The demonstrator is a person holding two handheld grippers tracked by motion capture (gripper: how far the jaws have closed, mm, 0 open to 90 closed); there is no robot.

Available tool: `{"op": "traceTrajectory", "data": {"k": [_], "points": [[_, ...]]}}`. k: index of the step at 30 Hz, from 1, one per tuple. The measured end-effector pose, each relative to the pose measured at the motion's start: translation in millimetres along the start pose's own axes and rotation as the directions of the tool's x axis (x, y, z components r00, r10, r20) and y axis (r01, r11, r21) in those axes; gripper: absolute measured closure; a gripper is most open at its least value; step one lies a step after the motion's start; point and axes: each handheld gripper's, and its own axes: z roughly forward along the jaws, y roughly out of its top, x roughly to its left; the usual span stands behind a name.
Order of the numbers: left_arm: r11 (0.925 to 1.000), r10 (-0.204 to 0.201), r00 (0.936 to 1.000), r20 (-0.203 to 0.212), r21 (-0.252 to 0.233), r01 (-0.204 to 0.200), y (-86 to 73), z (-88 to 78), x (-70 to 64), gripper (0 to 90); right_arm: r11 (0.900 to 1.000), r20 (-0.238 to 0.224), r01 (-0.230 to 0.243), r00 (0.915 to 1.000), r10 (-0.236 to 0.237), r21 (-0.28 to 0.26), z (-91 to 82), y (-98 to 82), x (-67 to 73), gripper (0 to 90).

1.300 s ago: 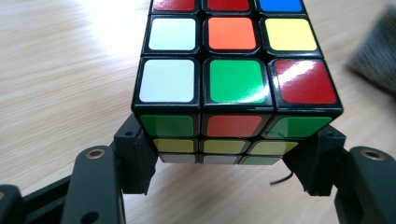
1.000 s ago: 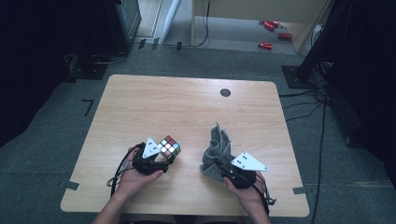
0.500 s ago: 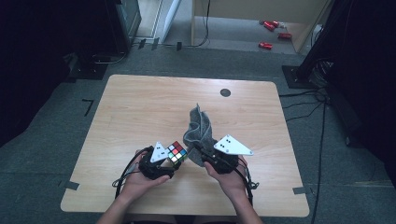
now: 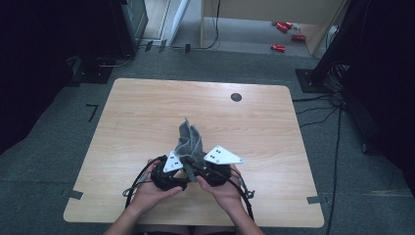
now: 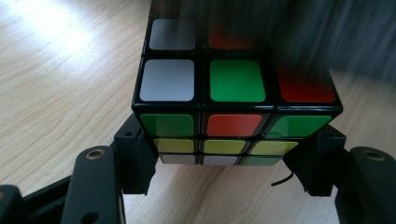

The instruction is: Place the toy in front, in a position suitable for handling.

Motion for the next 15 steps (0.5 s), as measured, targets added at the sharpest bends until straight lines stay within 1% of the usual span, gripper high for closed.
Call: {"op": "traceTrajectory", "data": {"k": [1, 2, 3, 5, 6, 7, 8, 10, 11, 12, 14, 15], "points": [[0.9999, 0.005, 0.9999, -0.013, 0.011, -0.005, -0.3, -0.5, 0.0, 34.4, 1.000, -0.023, 0.003, 0.9997, -0.002, 0.028, 9.0, -8.7, 7.7, 68.2], [0.9999, 0.005, 0.9999, -0.013, 0.011, -0.005, -0.3, -0.5, 0.0, 34.5, 1.000, -0.023, 0.003, 0.9997, -0.002, 0.028, 9.0, -8.7, 7.7, 68.2], [0.9998, 0.009, 0.9998, -0.019, 0.015, -0.009, -0.7, -0.6, 0.3, 34.5, 0.999, -0.025, 0.014, 0.9996, -0.013, 0.030, 11.8, -11.5, 11.5, 68.1], [0.9999, 0.009, 0.9999, -0.011, 0.008, -0.009, -0.9, -1.3, 1.3, 34.5, 0.998, -0.014, 0.053, 0.9985, -0.053, 0.030, 13.8, -13.3, 17.8, 67.8], [1.0000, 0.007, 0.9999, -0.009, 0.001, -0.007, -0.5, -2.1, 1.2, 34.5, 0.996, -0.001, 0.079, 0.9969, -0.079, 0.029, 13.6, -13.0, 19.5, 67.4], [0.9999, 0.011, 0.9999, -0.008, -0.009, -0.011, 0.3, -3.3, 0.5, 34.6, 0.993, 0.024, 0.114, 0.9931, -0.115, 0.026, 11.1, -11.6, 18.0, 66.6], [0.9998, 0.011, 0.9999, -0.007, -0.014, -0.011, 0.8, -3.7, -0.1, 34.6, 0.993, 0.024, 0.114, 0.9931, -0.115, 0.026, 11.1, -11.6, 18.0, 66.6], [0.9998, 0.013, 0.9999, -0.007, -0.015, -0.014, 1.4, -4.0, -1.5, 34.7, 0.994, 0.039, 0.107, 0.9935, -0.107, 0.024, 9.0, -10.6, 12.2, 66.4], [0.9998, 0.015, 0.9999, -0.006, -0.013, -0.015, 1.0, -3.5, -1.5, 34.7, 0.996, 0.065, 0.078, 0.9947, -0.080, 0.035, 7.2, -10.9, 2.2, 66.7], [0.9998, 0.016, 0.9999, -0.005, -0.009, -0.017, 0.6, -3.2, -1.1, 34.7, 0.996, 0.065, 0.078, 0.9947, -0.080, 0.035, 7.2, -10.9, 2.2, 66.7], [0.9998, 0.019, 0.9998, -0.009, -0.003, -0.019, -0.6, -2.4, 0.2, 34.6, 0.997, 0.090, 0.058, 0.9940, -0.062, 0.047, 6.7, -12.5, -4.7, 67.0], [0.9998, 0.019, 0.9998, -0.009, -0.001, -0.019, -1.2, -2.4, 1.1, 34.7, 0.998, 0.099, 0.030, 0.9945, -0.035, 0.052, 5.5, -14.0, -9.5, 67.0]]}}
